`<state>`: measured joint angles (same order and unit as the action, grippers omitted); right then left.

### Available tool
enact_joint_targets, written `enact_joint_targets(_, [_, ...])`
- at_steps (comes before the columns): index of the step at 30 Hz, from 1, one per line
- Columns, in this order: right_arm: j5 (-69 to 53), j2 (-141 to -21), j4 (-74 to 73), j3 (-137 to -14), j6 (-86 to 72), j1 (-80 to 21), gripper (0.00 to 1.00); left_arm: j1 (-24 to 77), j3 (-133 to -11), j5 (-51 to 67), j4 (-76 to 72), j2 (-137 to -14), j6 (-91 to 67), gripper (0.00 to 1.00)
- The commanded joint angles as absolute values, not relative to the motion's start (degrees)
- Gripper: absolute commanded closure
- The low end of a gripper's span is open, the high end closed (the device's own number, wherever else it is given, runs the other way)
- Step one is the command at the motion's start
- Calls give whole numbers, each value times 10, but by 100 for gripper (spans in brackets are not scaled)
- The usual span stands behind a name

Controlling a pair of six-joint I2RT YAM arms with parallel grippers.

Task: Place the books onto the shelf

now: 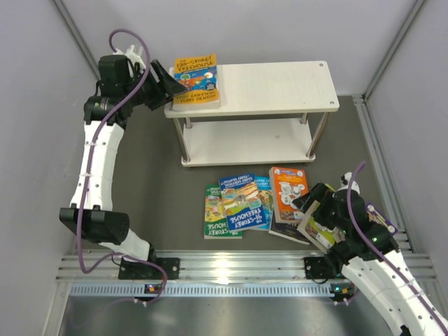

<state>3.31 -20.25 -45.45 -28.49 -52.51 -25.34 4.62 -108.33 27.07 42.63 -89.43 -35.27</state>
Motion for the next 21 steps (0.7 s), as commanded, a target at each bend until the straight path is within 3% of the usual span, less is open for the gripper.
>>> enact_joint_targets(1, [36, -202, -454, -283, -513, -258, 0, 39, -1115, 223, 489, -906, -313, 31])
enact_joint_targets(2, [36, -204, -454, -282, -512, -257, 0, 38, -1119, 218, 492, -906, -310, 28])
enact_joint_targets(3, [36, -205, -454, -282, -512, -258, 0, 38, -1126, 214, 495, -907, -307, 15])
enact_joint_targets(9, [35, -217, -444, -284, -506, -258, 0, 37, -1144, 159, 513, -897, -292, 2])
enact_joint_targets(15, [21, -238, -423, -291, -498, -257, 0, 37, -1173, 64, 541, -863, -272, 1])
enact_joint_targets(21, [8, -342, -406, -347, -440, -259, 0, 38, -1096, 48, 544, -807, -268, 1])
